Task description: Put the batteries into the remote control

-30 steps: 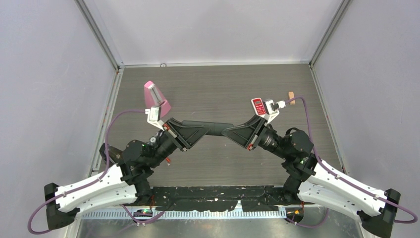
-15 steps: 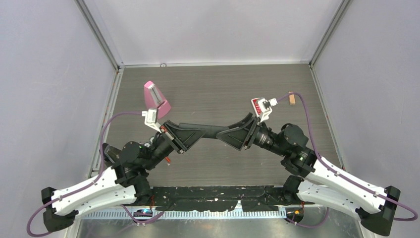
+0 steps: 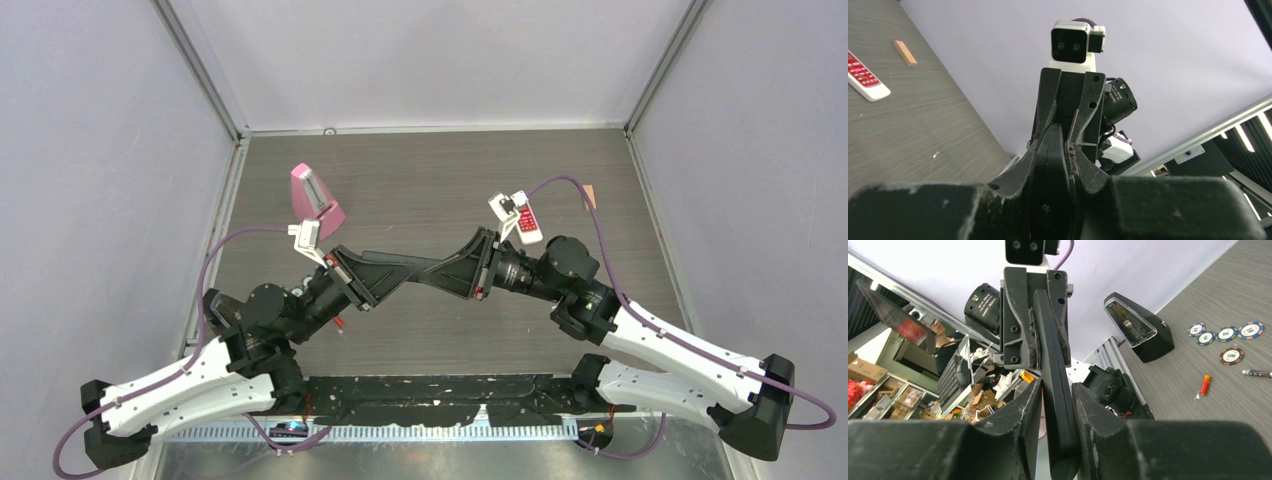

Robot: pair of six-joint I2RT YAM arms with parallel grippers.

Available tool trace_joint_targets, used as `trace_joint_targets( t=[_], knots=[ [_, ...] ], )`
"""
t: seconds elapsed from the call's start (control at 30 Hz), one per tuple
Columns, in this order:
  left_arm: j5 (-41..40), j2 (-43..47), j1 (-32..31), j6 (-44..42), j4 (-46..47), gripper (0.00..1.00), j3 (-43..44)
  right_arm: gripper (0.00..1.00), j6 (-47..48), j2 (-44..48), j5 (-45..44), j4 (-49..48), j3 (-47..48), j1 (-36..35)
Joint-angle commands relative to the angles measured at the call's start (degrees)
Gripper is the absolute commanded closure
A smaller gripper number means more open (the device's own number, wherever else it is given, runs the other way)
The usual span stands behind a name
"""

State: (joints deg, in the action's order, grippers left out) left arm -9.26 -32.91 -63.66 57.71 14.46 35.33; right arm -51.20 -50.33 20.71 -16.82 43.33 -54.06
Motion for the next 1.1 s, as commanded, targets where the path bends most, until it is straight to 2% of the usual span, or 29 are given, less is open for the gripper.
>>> trace_joint_targets(
  t=[0.0, 0.1, 0.17, 0.43, 0.63, 0.87, 0.97, 1.07],
  knots=[
    [-0.2, 1.6, -0.1, 1.0, 4.0, 1.0, 1.4, 0.74, 0.2, 0.5, 1.5, -2.7, 0.6, -0.2],
    [-1.3, 3.5, -0.1, 1.2, 9.5, 1.0, -1.3, 0.78, -0.4, 0.7, 1.1, -2.9, -0.8, -0.2],
    [-2.3, 4.8, -0.1, 0.9, 9.9, 1.0, -2.2, 0.78, -0.7, 1.0, 1.2, -3.7, -1.8, -0.3],
    [-4.8, 9.6, -0.1, -1.4, 7.6, 1.0, -2.4, 0.78, -1.2, 2.9, -0.7, -4.1, -3.8, -0.2],
    [-7.2, 11.7, -0.1, -1.6, 5.6, 1.0, -3.0, 0.75, -0.5, 5.4, -6.3, -1.7, -3.9, -0.2],
    [-7.2, 8.4, -0.1, -1.3, 5.1, 1.0, -2.1, 0.71, 0.2, 4.1, -8.2, -0.4, -2.2, -0.2],
    [-8.3, 7.5, -0.1, -2.0, 3.3, 1.0, -1.5, 0.66, 0.0, 3.4, -8.4, 0.0, -2.7, -0.2],
    [-10.3, 8.0, -0.1, -2.4, 1.0, 1.0, -1.6, 0.51, -0.7, 4.0, -9.5, 0.7, -4.0, -0.1]
  ],
)
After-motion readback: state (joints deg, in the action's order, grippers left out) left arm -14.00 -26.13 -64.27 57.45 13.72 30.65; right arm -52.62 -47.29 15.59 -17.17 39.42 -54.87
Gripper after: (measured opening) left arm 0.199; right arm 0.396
